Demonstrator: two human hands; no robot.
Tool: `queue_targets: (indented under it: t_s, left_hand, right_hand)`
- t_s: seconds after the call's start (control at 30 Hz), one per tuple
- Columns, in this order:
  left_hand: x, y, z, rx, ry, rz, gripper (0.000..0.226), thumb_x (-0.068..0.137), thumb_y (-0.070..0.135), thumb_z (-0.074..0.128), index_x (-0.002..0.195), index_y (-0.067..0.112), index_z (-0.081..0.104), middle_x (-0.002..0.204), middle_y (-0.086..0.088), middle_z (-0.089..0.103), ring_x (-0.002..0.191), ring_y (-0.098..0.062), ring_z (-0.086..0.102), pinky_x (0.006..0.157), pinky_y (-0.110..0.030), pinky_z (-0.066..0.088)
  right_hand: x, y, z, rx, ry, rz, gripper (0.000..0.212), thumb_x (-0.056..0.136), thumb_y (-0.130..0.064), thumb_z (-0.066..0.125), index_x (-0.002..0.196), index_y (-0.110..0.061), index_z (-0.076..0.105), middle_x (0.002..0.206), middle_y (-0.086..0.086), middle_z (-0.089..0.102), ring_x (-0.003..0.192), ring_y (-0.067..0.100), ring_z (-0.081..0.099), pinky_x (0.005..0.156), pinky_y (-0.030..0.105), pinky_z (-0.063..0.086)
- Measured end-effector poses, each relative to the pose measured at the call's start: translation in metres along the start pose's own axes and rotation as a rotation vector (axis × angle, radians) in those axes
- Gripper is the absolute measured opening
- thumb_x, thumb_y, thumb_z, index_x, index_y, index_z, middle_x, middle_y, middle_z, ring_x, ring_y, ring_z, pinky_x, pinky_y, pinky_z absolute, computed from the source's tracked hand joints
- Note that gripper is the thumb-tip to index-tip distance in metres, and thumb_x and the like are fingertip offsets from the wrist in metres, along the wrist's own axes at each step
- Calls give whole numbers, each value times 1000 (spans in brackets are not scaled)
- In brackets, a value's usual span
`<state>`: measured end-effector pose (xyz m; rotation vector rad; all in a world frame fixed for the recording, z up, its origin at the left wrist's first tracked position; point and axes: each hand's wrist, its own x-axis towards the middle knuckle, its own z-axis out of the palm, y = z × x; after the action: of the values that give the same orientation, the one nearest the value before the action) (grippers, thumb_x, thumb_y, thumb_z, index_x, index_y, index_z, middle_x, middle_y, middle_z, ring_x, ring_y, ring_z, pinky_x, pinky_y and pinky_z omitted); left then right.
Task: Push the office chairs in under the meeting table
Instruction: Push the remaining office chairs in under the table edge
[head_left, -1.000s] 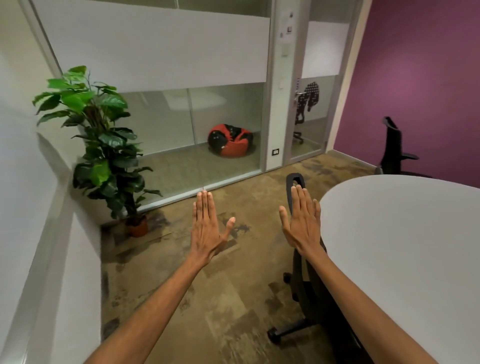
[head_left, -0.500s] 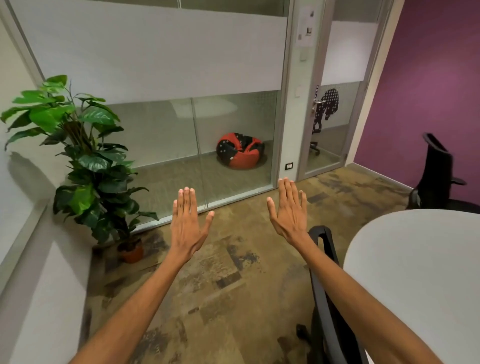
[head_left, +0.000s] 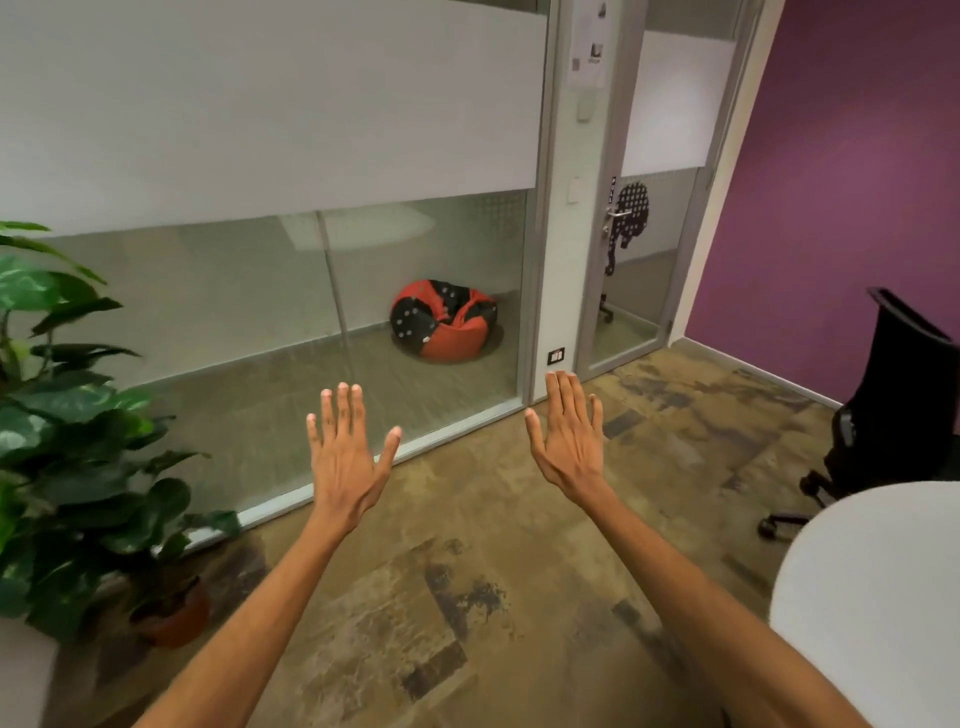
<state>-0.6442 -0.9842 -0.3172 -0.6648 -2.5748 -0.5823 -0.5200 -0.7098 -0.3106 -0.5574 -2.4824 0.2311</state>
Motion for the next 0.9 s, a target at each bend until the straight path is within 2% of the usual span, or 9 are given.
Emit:
queue_targets:
  t_s: [0.27,0.4,0.57,0.67,0.9]
  left_hand:
    - [184,8,92,-8,-47,110,85,92,69,20,156,15,3,164,-10,0,151,-24,-8,122,-51,4]
    - [261,36,153,-22,-84,169,86,92,68,19,156,12,7,163,-12,5,151,-24,-4,122,-53,3]
    - [356,88,256,-48,-123,254,82,93,66,21,156,15,8,164,-13,6,152,-25,-1,121,-54,4]
    - [412,121,311,-65,-166,283,81,92,66,18,156,17,10,163,-13,9,152,-26,1,121,-56,8]
    - [570,234,410,-73,-160,383,80,92,64,16,155,15,14,162,-15,16,151,-29,4,119,-60,4]
  right_hand:
    - [144,55,68,-76,37,112,66,99,-51,24,154,-20,5,162,-1,6,148,14,1,119,48,10]
    - [210,97,92,-97,59,172,66,99,-51,22,154,-19,6,162,-1,4,148,13,1,120,47,7]
    - [298,184,129,-133,98,248,66,99,-50,25,154,-17,7,162,1,6,148,15,2,119,46,4]
    - [351,236,146,-139,122,299,65,100,-49,27,154,-17,10,162,2,10,148,16,4,119,48,7]
    - [475,356,149,-203,156,400,66,100,-51,23,154,-16,9,162,2,9,148,16,2,118,46,1]
